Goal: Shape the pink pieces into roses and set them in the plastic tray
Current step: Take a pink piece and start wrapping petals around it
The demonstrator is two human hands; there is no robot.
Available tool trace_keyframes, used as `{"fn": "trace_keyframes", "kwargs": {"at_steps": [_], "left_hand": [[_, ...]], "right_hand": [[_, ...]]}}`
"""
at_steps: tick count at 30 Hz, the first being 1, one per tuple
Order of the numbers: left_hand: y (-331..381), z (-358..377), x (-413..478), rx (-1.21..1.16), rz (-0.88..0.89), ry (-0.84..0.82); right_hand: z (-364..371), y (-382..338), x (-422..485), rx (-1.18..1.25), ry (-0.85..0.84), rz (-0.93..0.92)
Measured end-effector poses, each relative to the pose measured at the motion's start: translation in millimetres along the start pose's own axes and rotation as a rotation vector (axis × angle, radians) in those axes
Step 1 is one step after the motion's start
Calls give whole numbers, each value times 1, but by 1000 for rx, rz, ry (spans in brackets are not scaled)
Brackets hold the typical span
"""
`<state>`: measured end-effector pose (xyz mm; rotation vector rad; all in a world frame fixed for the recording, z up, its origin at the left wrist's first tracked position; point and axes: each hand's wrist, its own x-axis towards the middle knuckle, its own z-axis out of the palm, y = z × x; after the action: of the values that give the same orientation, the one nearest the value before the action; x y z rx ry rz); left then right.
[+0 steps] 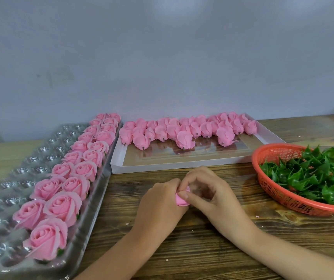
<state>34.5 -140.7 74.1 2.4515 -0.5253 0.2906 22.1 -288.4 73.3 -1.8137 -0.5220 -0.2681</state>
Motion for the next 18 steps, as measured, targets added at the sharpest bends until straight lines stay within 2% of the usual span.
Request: {"fn": "trace_keyframes", "kwargs": {"at_steps": [6, 14, 18], "left_hand": [[0, 0, -1, 95, 20, 1], [0, 1, 1, 52, -20, 0], [1, -1, 0, 51, -8, 3]], "right_hand": [[1, 2, 1, 42, -25, 74], [0, -2, 0, 25, -10, 5], [0, -1, 0, 28, -19, 36]]}}
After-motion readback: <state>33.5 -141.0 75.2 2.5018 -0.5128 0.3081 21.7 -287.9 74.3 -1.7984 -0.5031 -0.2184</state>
